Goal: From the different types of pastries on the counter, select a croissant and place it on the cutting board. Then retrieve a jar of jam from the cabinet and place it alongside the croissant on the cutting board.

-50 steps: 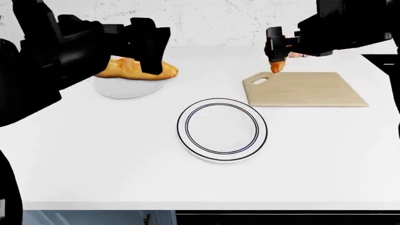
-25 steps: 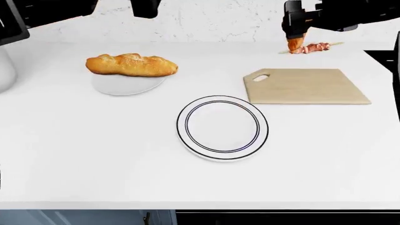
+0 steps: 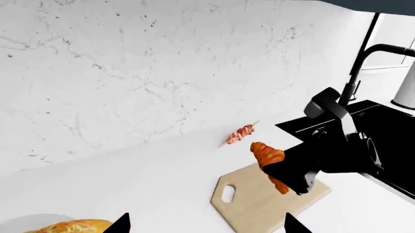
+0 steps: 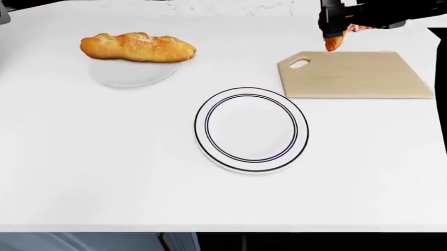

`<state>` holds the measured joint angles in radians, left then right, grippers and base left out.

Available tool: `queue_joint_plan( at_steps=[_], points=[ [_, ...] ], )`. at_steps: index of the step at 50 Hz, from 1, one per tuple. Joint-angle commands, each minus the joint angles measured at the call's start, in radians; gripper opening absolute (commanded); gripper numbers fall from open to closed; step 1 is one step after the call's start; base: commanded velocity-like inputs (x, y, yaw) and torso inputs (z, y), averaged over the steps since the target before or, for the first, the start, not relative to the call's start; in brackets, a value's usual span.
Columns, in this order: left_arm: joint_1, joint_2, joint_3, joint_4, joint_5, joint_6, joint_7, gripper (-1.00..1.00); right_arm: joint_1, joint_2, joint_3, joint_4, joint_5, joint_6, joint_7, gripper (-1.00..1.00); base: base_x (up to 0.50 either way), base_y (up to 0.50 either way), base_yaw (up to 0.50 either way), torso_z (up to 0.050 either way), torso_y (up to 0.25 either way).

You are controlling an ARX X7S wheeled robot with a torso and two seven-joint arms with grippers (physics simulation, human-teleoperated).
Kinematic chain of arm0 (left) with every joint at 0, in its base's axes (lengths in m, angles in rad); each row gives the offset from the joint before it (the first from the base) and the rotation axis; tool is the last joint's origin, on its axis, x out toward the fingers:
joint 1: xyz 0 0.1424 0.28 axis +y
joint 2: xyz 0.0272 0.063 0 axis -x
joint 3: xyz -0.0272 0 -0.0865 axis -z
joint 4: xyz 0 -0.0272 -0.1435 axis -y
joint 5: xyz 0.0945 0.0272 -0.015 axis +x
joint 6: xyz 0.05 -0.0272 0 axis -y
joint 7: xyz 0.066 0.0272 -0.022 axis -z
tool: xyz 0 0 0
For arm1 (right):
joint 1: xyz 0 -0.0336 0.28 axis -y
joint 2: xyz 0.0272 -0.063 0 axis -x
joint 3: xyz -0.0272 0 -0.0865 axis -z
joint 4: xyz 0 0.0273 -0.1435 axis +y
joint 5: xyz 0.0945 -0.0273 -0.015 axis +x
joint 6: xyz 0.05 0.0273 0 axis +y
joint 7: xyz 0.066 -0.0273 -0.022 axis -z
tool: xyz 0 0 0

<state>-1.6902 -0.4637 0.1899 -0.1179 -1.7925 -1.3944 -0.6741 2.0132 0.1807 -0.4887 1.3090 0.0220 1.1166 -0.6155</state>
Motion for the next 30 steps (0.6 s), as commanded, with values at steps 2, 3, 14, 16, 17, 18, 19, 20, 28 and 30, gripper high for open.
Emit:
queue_joint_plan(
  at_steps=[2, 3, 14, 16, 17, 18, 19, 20, 28, 30],
  points=[
    [-0.010, -0.012, 0.005, 0.012, -0.036, 0.009, -0.009, 1.00, 0.016, 0.002, 0.008, 0.000, -0.023, 0.006, -0.008, -1.00, 0.00, 0.00, 0.00, 0.000, -0.128],
    [-0.010, -0.013, 0.005, 0.014, -0.036, 0.010, -0.008, 1.00, 0.018, 0.003, 0.007, 0.000, -0.023, 0.007, -0.007, -1.00, 0.00, 0.00, 0.00, 0.000, -0.129],
    [-0.013, -0.017, 0.015, 0.022, -0.055, 0.020, -0.018, 1.00, 0.021, 0.018, 0.006, -0.001, -0.024, 0.021, 0.008, -1.00, 0.00, 0.00, 0.00, 0.000, -0.128],
    [-0.013, -0.017, 0.017, 0.022, -0.054, 0.022, -0.015, 1.00, 0.019, 0.019, 0.007, -0.001, -0.023, 0.022, 0.010, -1.00, 0.00, 0.00, 0.00, 0.000, -0.127],
    [-0.014, -0.017, 0.018, 0.022, -0.053, 0.023, -0.014, 1.00, 0.019, 0.020, 0.007, -0.001, -0.023, 0.023, 0.011, -1.00, 0.00, 0.00, 0.00, 0.000, -0.129],
    [-0.014, -0.017, 0.020, 0.022, -0.053, 0.024, -0.013, 1.00, 0.018, 0.020, 0.007, -0.001, -0.023, 0.023, 0.012, -1.00, 0.00, 0.00, 0.00, 0.000, -0.127],
    [-0.015, -0.017, 0.021, 0.021, -0.054, 0.024, -0.012, 1.00, 0.017, 0.021, 0.008, -0.001, -0.022, 0.023, 0.013, -1.00, 0.00, 0.00, 0.00, 0.000, -0.129],
    [-0.016, -0.017, 0.022, 0.021, -0.054, 0.025, -0.011, 1.00, 0.017, 0.021, 0.008, -0.001, -0.022, 0.024, 0.014, -1.00, -0.01, 0.00, 0.00, 0.000, -0.127],
    [-0.021, -0.021, 0.029, 0.020, -0.057, 0.030, -0.008, 1.00, 0.009, 0.021, 0.017, -0.001, -0.019, 0.023, 0.031, -1.00, 0.00, 0.00, 0.00, 0.000, -0.128],
    [-0.021, -0.022, 0.031, 0.020, -0.056, 0.032, -0.005, 1.00, 0.007, 0.019, 0.021, 0.000, -0.019, 0.021, 0.036, -1.00, 0.00, 0.00, 0.00, 0.000, -0.128]
  ],
)
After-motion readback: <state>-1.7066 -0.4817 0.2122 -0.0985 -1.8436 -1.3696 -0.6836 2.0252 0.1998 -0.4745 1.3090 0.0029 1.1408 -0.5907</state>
